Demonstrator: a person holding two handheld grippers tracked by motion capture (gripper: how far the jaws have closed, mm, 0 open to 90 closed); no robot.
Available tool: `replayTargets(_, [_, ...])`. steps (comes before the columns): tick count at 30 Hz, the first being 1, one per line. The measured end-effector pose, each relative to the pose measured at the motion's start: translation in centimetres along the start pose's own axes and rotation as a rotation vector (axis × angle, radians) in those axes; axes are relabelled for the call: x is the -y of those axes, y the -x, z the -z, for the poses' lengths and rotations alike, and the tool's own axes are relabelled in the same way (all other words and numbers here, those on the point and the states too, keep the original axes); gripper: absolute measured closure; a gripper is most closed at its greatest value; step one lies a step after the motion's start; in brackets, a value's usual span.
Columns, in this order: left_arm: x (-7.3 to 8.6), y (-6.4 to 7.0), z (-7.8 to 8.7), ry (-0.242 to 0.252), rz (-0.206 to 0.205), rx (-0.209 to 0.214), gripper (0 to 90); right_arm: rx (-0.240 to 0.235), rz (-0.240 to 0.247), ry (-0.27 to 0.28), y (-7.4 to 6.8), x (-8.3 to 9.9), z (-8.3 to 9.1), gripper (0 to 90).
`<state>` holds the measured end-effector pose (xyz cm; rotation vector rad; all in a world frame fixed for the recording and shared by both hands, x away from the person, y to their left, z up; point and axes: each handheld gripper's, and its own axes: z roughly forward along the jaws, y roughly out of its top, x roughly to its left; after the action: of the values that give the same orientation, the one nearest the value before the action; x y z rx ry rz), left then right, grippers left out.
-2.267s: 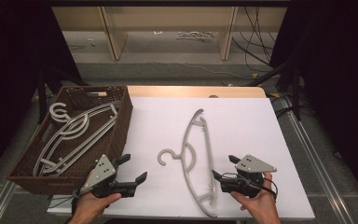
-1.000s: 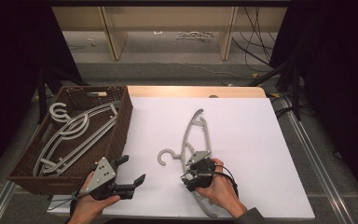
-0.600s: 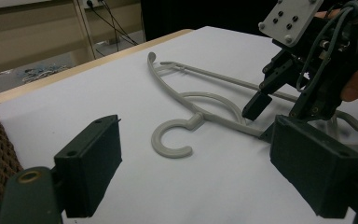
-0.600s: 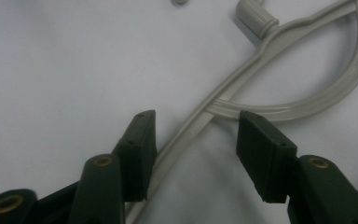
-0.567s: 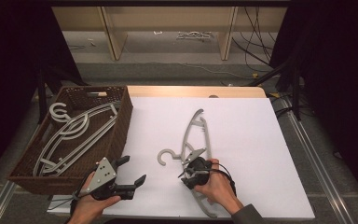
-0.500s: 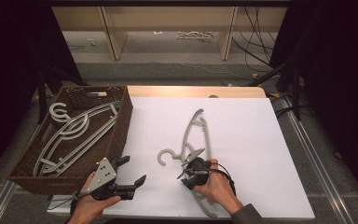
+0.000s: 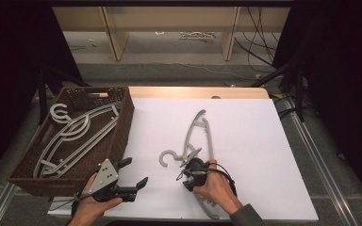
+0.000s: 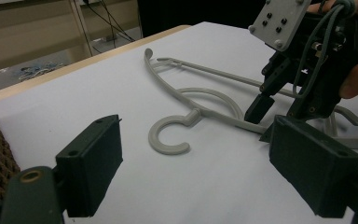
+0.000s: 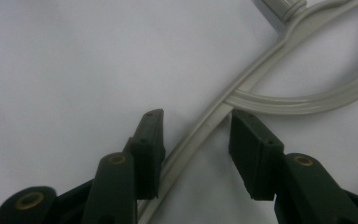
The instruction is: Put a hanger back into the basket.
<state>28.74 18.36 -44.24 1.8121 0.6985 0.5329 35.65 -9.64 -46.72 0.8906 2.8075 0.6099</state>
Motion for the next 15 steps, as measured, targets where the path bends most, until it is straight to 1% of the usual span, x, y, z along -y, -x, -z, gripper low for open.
replayTargets(4, [0.03,0.00,-0.03,-0.006,-0.003,0.001,17.0,0.002,0.011,-0.008,-0.03,-0.13,-0.02,57.4])
replayTargets(7, [0.03,0.03,-0.08,-0.006,0.008,0.004,17.0,-0.002,0.011,-0.013,0.00,-0.18,-0.01,58.4])
replayTargets(10, [0.06,-0.04,-0.12,-0.006,-0.005,0.007,17.1,0.001,0.009,-0.020,-0.03,-0.25,0.01,58.7])
replayTargets(11, [0.05,-0.03,-0.13,-0.005,-0.004,0.008,17.1,0.001,0.013,-0.021,-0.02,-0.29,0.00,58.9])
replayTargets(12, [0.07,0.02,-0.15,-0.001,0.009,0.008,17.1,-0.002,0.015,-0.023,0.00,-0.32,0.00,59.2])
replayTargets(14, [0.08,0.00,-0.15,-0.002,0.007,0.009,17.2,-0.002,0.017,-0.026,-0.02,-0.35,0.01,60.2])
replayTargets(15, [0.07,-0.04,-0.12,-0.004,-0.001,0.008,17.2,-0.002,0.019,-0.028,-0.02,-0.37,0.01,60.9])
